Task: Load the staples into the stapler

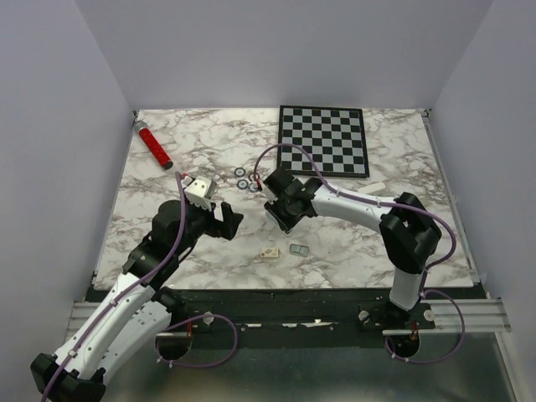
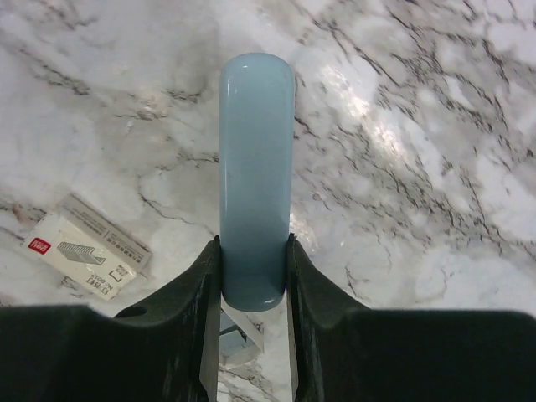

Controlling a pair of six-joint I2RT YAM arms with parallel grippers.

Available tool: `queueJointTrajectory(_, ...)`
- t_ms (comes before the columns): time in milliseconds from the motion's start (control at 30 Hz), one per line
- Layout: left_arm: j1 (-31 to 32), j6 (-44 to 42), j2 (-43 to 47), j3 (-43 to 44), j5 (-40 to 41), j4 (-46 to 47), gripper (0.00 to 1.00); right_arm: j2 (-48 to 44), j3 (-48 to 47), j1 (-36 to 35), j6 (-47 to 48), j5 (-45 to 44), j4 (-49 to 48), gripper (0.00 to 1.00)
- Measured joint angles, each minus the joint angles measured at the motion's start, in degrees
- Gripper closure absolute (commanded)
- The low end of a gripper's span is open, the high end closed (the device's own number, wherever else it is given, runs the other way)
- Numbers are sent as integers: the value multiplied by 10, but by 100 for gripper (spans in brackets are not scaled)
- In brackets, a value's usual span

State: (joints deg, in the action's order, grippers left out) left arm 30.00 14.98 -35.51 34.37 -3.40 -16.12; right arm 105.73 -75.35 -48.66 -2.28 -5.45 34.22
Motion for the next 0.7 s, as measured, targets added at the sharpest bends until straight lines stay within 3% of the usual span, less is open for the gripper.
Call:
queueJointTrajectory(100,0,-5,7,-12,-26,16,1,10,-12,-4,57,38,-1,72)
queueJointTrajectory(233,0,-17,0,-23,-68,35,1,23,-27,-2,105,62,2,49)
queueJointTrajectory(300,0,-24,-12,-24,-86,44,1,28,-31,-2,122,70,4,45)
queueJointTrajectory(467,0,-48,-55,-24,-128,70,1,13,-20,-3,129,85,-4,12)
queueJointTrajectory(567,4,-71,-83,-24,-146,86,1,-43,18,4,111,88,-9,2)
queueJointTrajectory(700,13,-137,-141,-12,-174,98,1,-157,74,43,60,94,-24,0)
